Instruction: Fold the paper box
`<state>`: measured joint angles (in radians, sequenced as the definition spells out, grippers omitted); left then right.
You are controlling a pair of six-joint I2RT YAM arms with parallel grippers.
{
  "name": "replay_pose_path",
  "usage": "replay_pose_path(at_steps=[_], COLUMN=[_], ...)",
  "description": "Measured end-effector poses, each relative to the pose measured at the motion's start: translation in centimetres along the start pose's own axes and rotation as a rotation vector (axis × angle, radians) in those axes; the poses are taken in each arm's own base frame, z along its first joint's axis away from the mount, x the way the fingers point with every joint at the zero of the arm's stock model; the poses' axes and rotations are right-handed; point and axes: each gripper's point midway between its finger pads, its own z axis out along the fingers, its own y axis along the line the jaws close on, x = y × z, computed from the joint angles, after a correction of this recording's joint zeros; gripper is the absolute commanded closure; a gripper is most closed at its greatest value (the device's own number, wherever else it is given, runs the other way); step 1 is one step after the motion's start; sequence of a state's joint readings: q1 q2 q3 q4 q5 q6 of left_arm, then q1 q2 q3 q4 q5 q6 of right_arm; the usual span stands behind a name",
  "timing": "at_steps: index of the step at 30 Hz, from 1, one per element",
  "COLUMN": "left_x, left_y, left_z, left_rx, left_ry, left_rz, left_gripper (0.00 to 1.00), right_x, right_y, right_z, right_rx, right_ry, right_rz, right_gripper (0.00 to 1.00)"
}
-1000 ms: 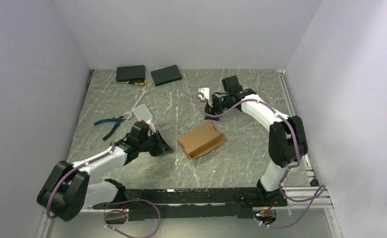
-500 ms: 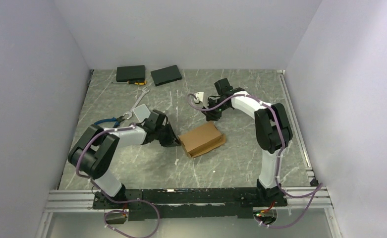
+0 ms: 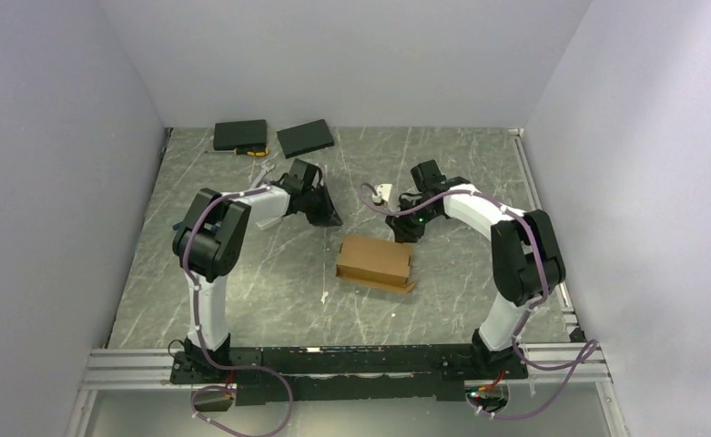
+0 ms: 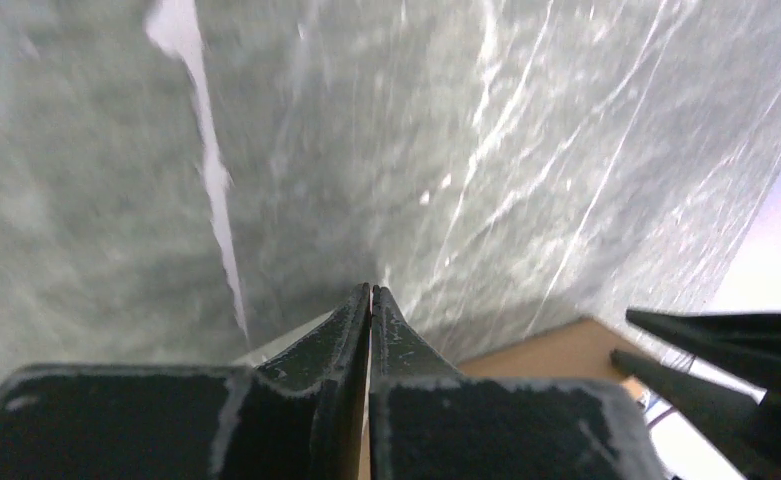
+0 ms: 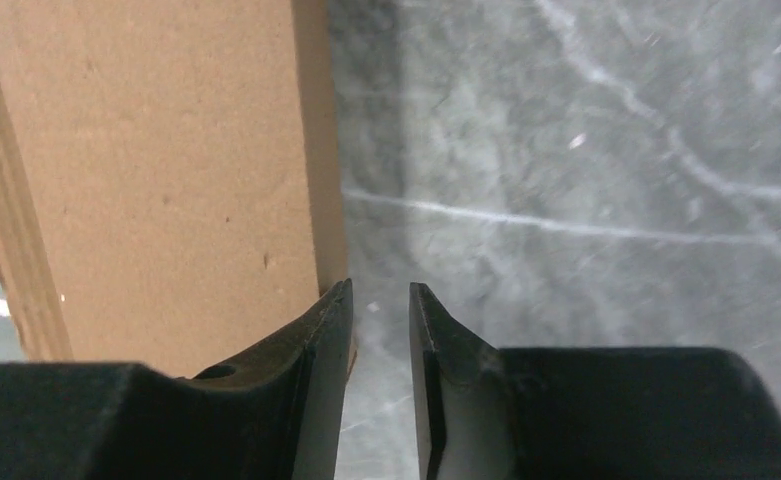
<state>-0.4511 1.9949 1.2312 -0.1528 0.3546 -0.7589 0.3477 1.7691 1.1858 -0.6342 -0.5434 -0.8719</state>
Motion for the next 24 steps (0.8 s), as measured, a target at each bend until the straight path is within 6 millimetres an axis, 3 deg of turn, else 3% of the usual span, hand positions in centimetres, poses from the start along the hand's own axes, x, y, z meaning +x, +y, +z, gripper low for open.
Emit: replay_pose_path(at_steps=[5, 7, 10, 12, 16, 18, 20, 24], left_x=[-3.4, -4.4, -5.2, -4.8, -1.6, 0.7, 3.7, 11.9], left_y=[1.0, 1.5, 2.3, 1.6, -1.1, -2.0, -2.2, -1.7], left_z=[-0.4, -1.2, -4.0, -7.1, -14.2, -16.5, -17.1, -14.9], left_rx=[-0.017, -0.033, -0.068, -0.054, 0.067, 0.142, 0.190, 0.202], left_ry=[-0.042, -0.068, -0.133, -0.190, -0.308, -0.331, -0.311, -0.128], left_rz=[0.019, 0.036, 0.085, 0.128, 0.184, 0.187, 0.181, 0.172], left_gripper=[0.87, 0.80, 0.66, 0.64, 0.75, 0.78, 0.79, 0.79], right_x=[1.9, 2.1, 1.2, 0.1, -1.9, -2.1, -2.1, -0.8], right_y=[1.7, 1.5, 0.8, 0.9, 3.0, 3.8, 3.9, 3.6], right_z=[-1.1, -2.2, -5.0, -7.1, -8.9, -8.9, -8.5, -6.7], right_rx=[0.022, 0.057, 0.121, 0.154, 0.154, 0.139, 0.121, 0.069], right_ry=[0.003, -0.017, -0.101, -0.173, -0.278, -0.294, -0.293, -0.259], right_rz=[0.156, 0.206, 0.217, 0.155, -0.034, -0.074, -0.074, -0.009], right_gripper=[0.60, 0.56, 0.44, 0.36, 0.33, 0.36, 0.38, 0.36])
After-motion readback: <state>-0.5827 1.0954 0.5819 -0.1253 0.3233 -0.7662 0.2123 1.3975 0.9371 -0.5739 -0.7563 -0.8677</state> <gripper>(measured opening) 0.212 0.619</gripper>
